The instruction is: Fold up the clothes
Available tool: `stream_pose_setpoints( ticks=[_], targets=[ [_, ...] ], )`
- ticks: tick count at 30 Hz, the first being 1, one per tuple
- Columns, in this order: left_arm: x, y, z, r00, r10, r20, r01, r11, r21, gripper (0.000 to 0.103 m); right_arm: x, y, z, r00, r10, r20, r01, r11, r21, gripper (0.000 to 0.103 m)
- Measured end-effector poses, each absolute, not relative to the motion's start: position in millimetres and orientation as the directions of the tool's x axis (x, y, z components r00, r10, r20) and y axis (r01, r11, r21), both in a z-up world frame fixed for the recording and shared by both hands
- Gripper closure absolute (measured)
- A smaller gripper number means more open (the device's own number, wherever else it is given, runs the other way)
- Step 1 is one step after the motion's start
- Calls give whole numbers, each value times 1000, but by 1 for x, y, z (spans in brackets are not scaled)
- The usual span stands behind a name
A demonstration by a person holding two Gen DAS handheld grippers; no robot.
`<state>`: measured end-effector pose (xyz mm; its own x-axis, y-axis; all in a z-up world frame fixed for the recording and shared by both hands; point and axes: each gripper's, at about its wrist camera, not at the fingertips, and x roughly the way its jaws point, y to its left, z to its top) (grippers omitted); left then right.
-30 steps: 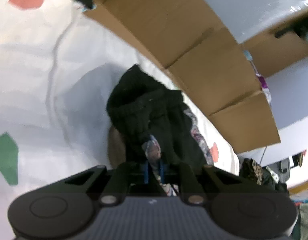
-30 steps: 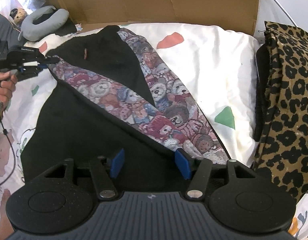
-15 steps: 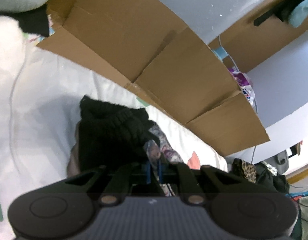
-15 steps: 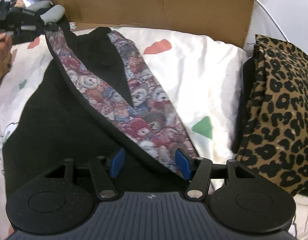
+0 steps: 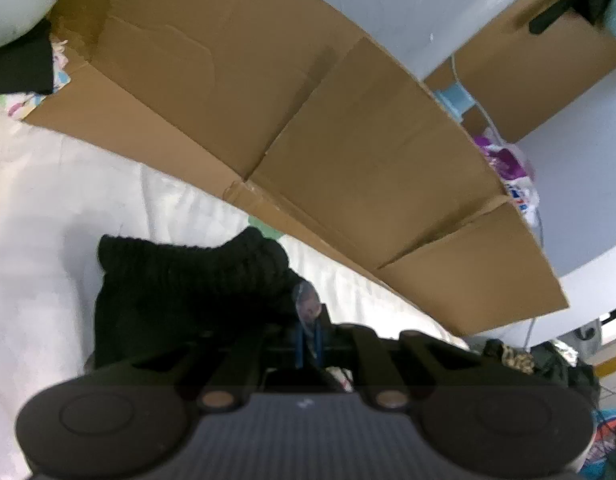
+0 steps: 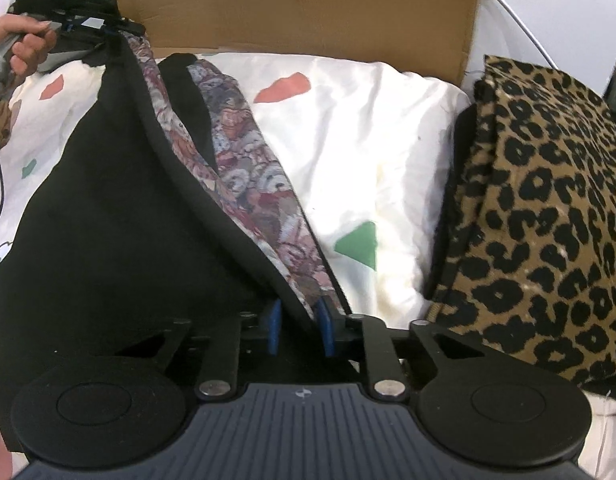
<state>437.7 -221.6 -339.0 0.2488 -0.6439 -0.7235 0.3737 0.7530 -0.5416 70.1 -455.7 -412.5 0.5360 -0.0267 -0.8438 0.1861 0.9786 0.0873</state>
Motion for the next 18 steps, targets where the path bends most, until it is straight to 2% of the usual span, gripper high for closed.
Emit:
stream_pose_setpoints(
  ticks=[9,18],
  targets=[
    [453,-262,-361,257,-592,-764,348,794,-499,97,64,-476,-422,529,3,-848,240,959,153,90],
    [463,-286,-380,271,-513,-814,341,843,-417,97,64,-484,-425,530,17,-848,274,943,190,94]
  ],
)
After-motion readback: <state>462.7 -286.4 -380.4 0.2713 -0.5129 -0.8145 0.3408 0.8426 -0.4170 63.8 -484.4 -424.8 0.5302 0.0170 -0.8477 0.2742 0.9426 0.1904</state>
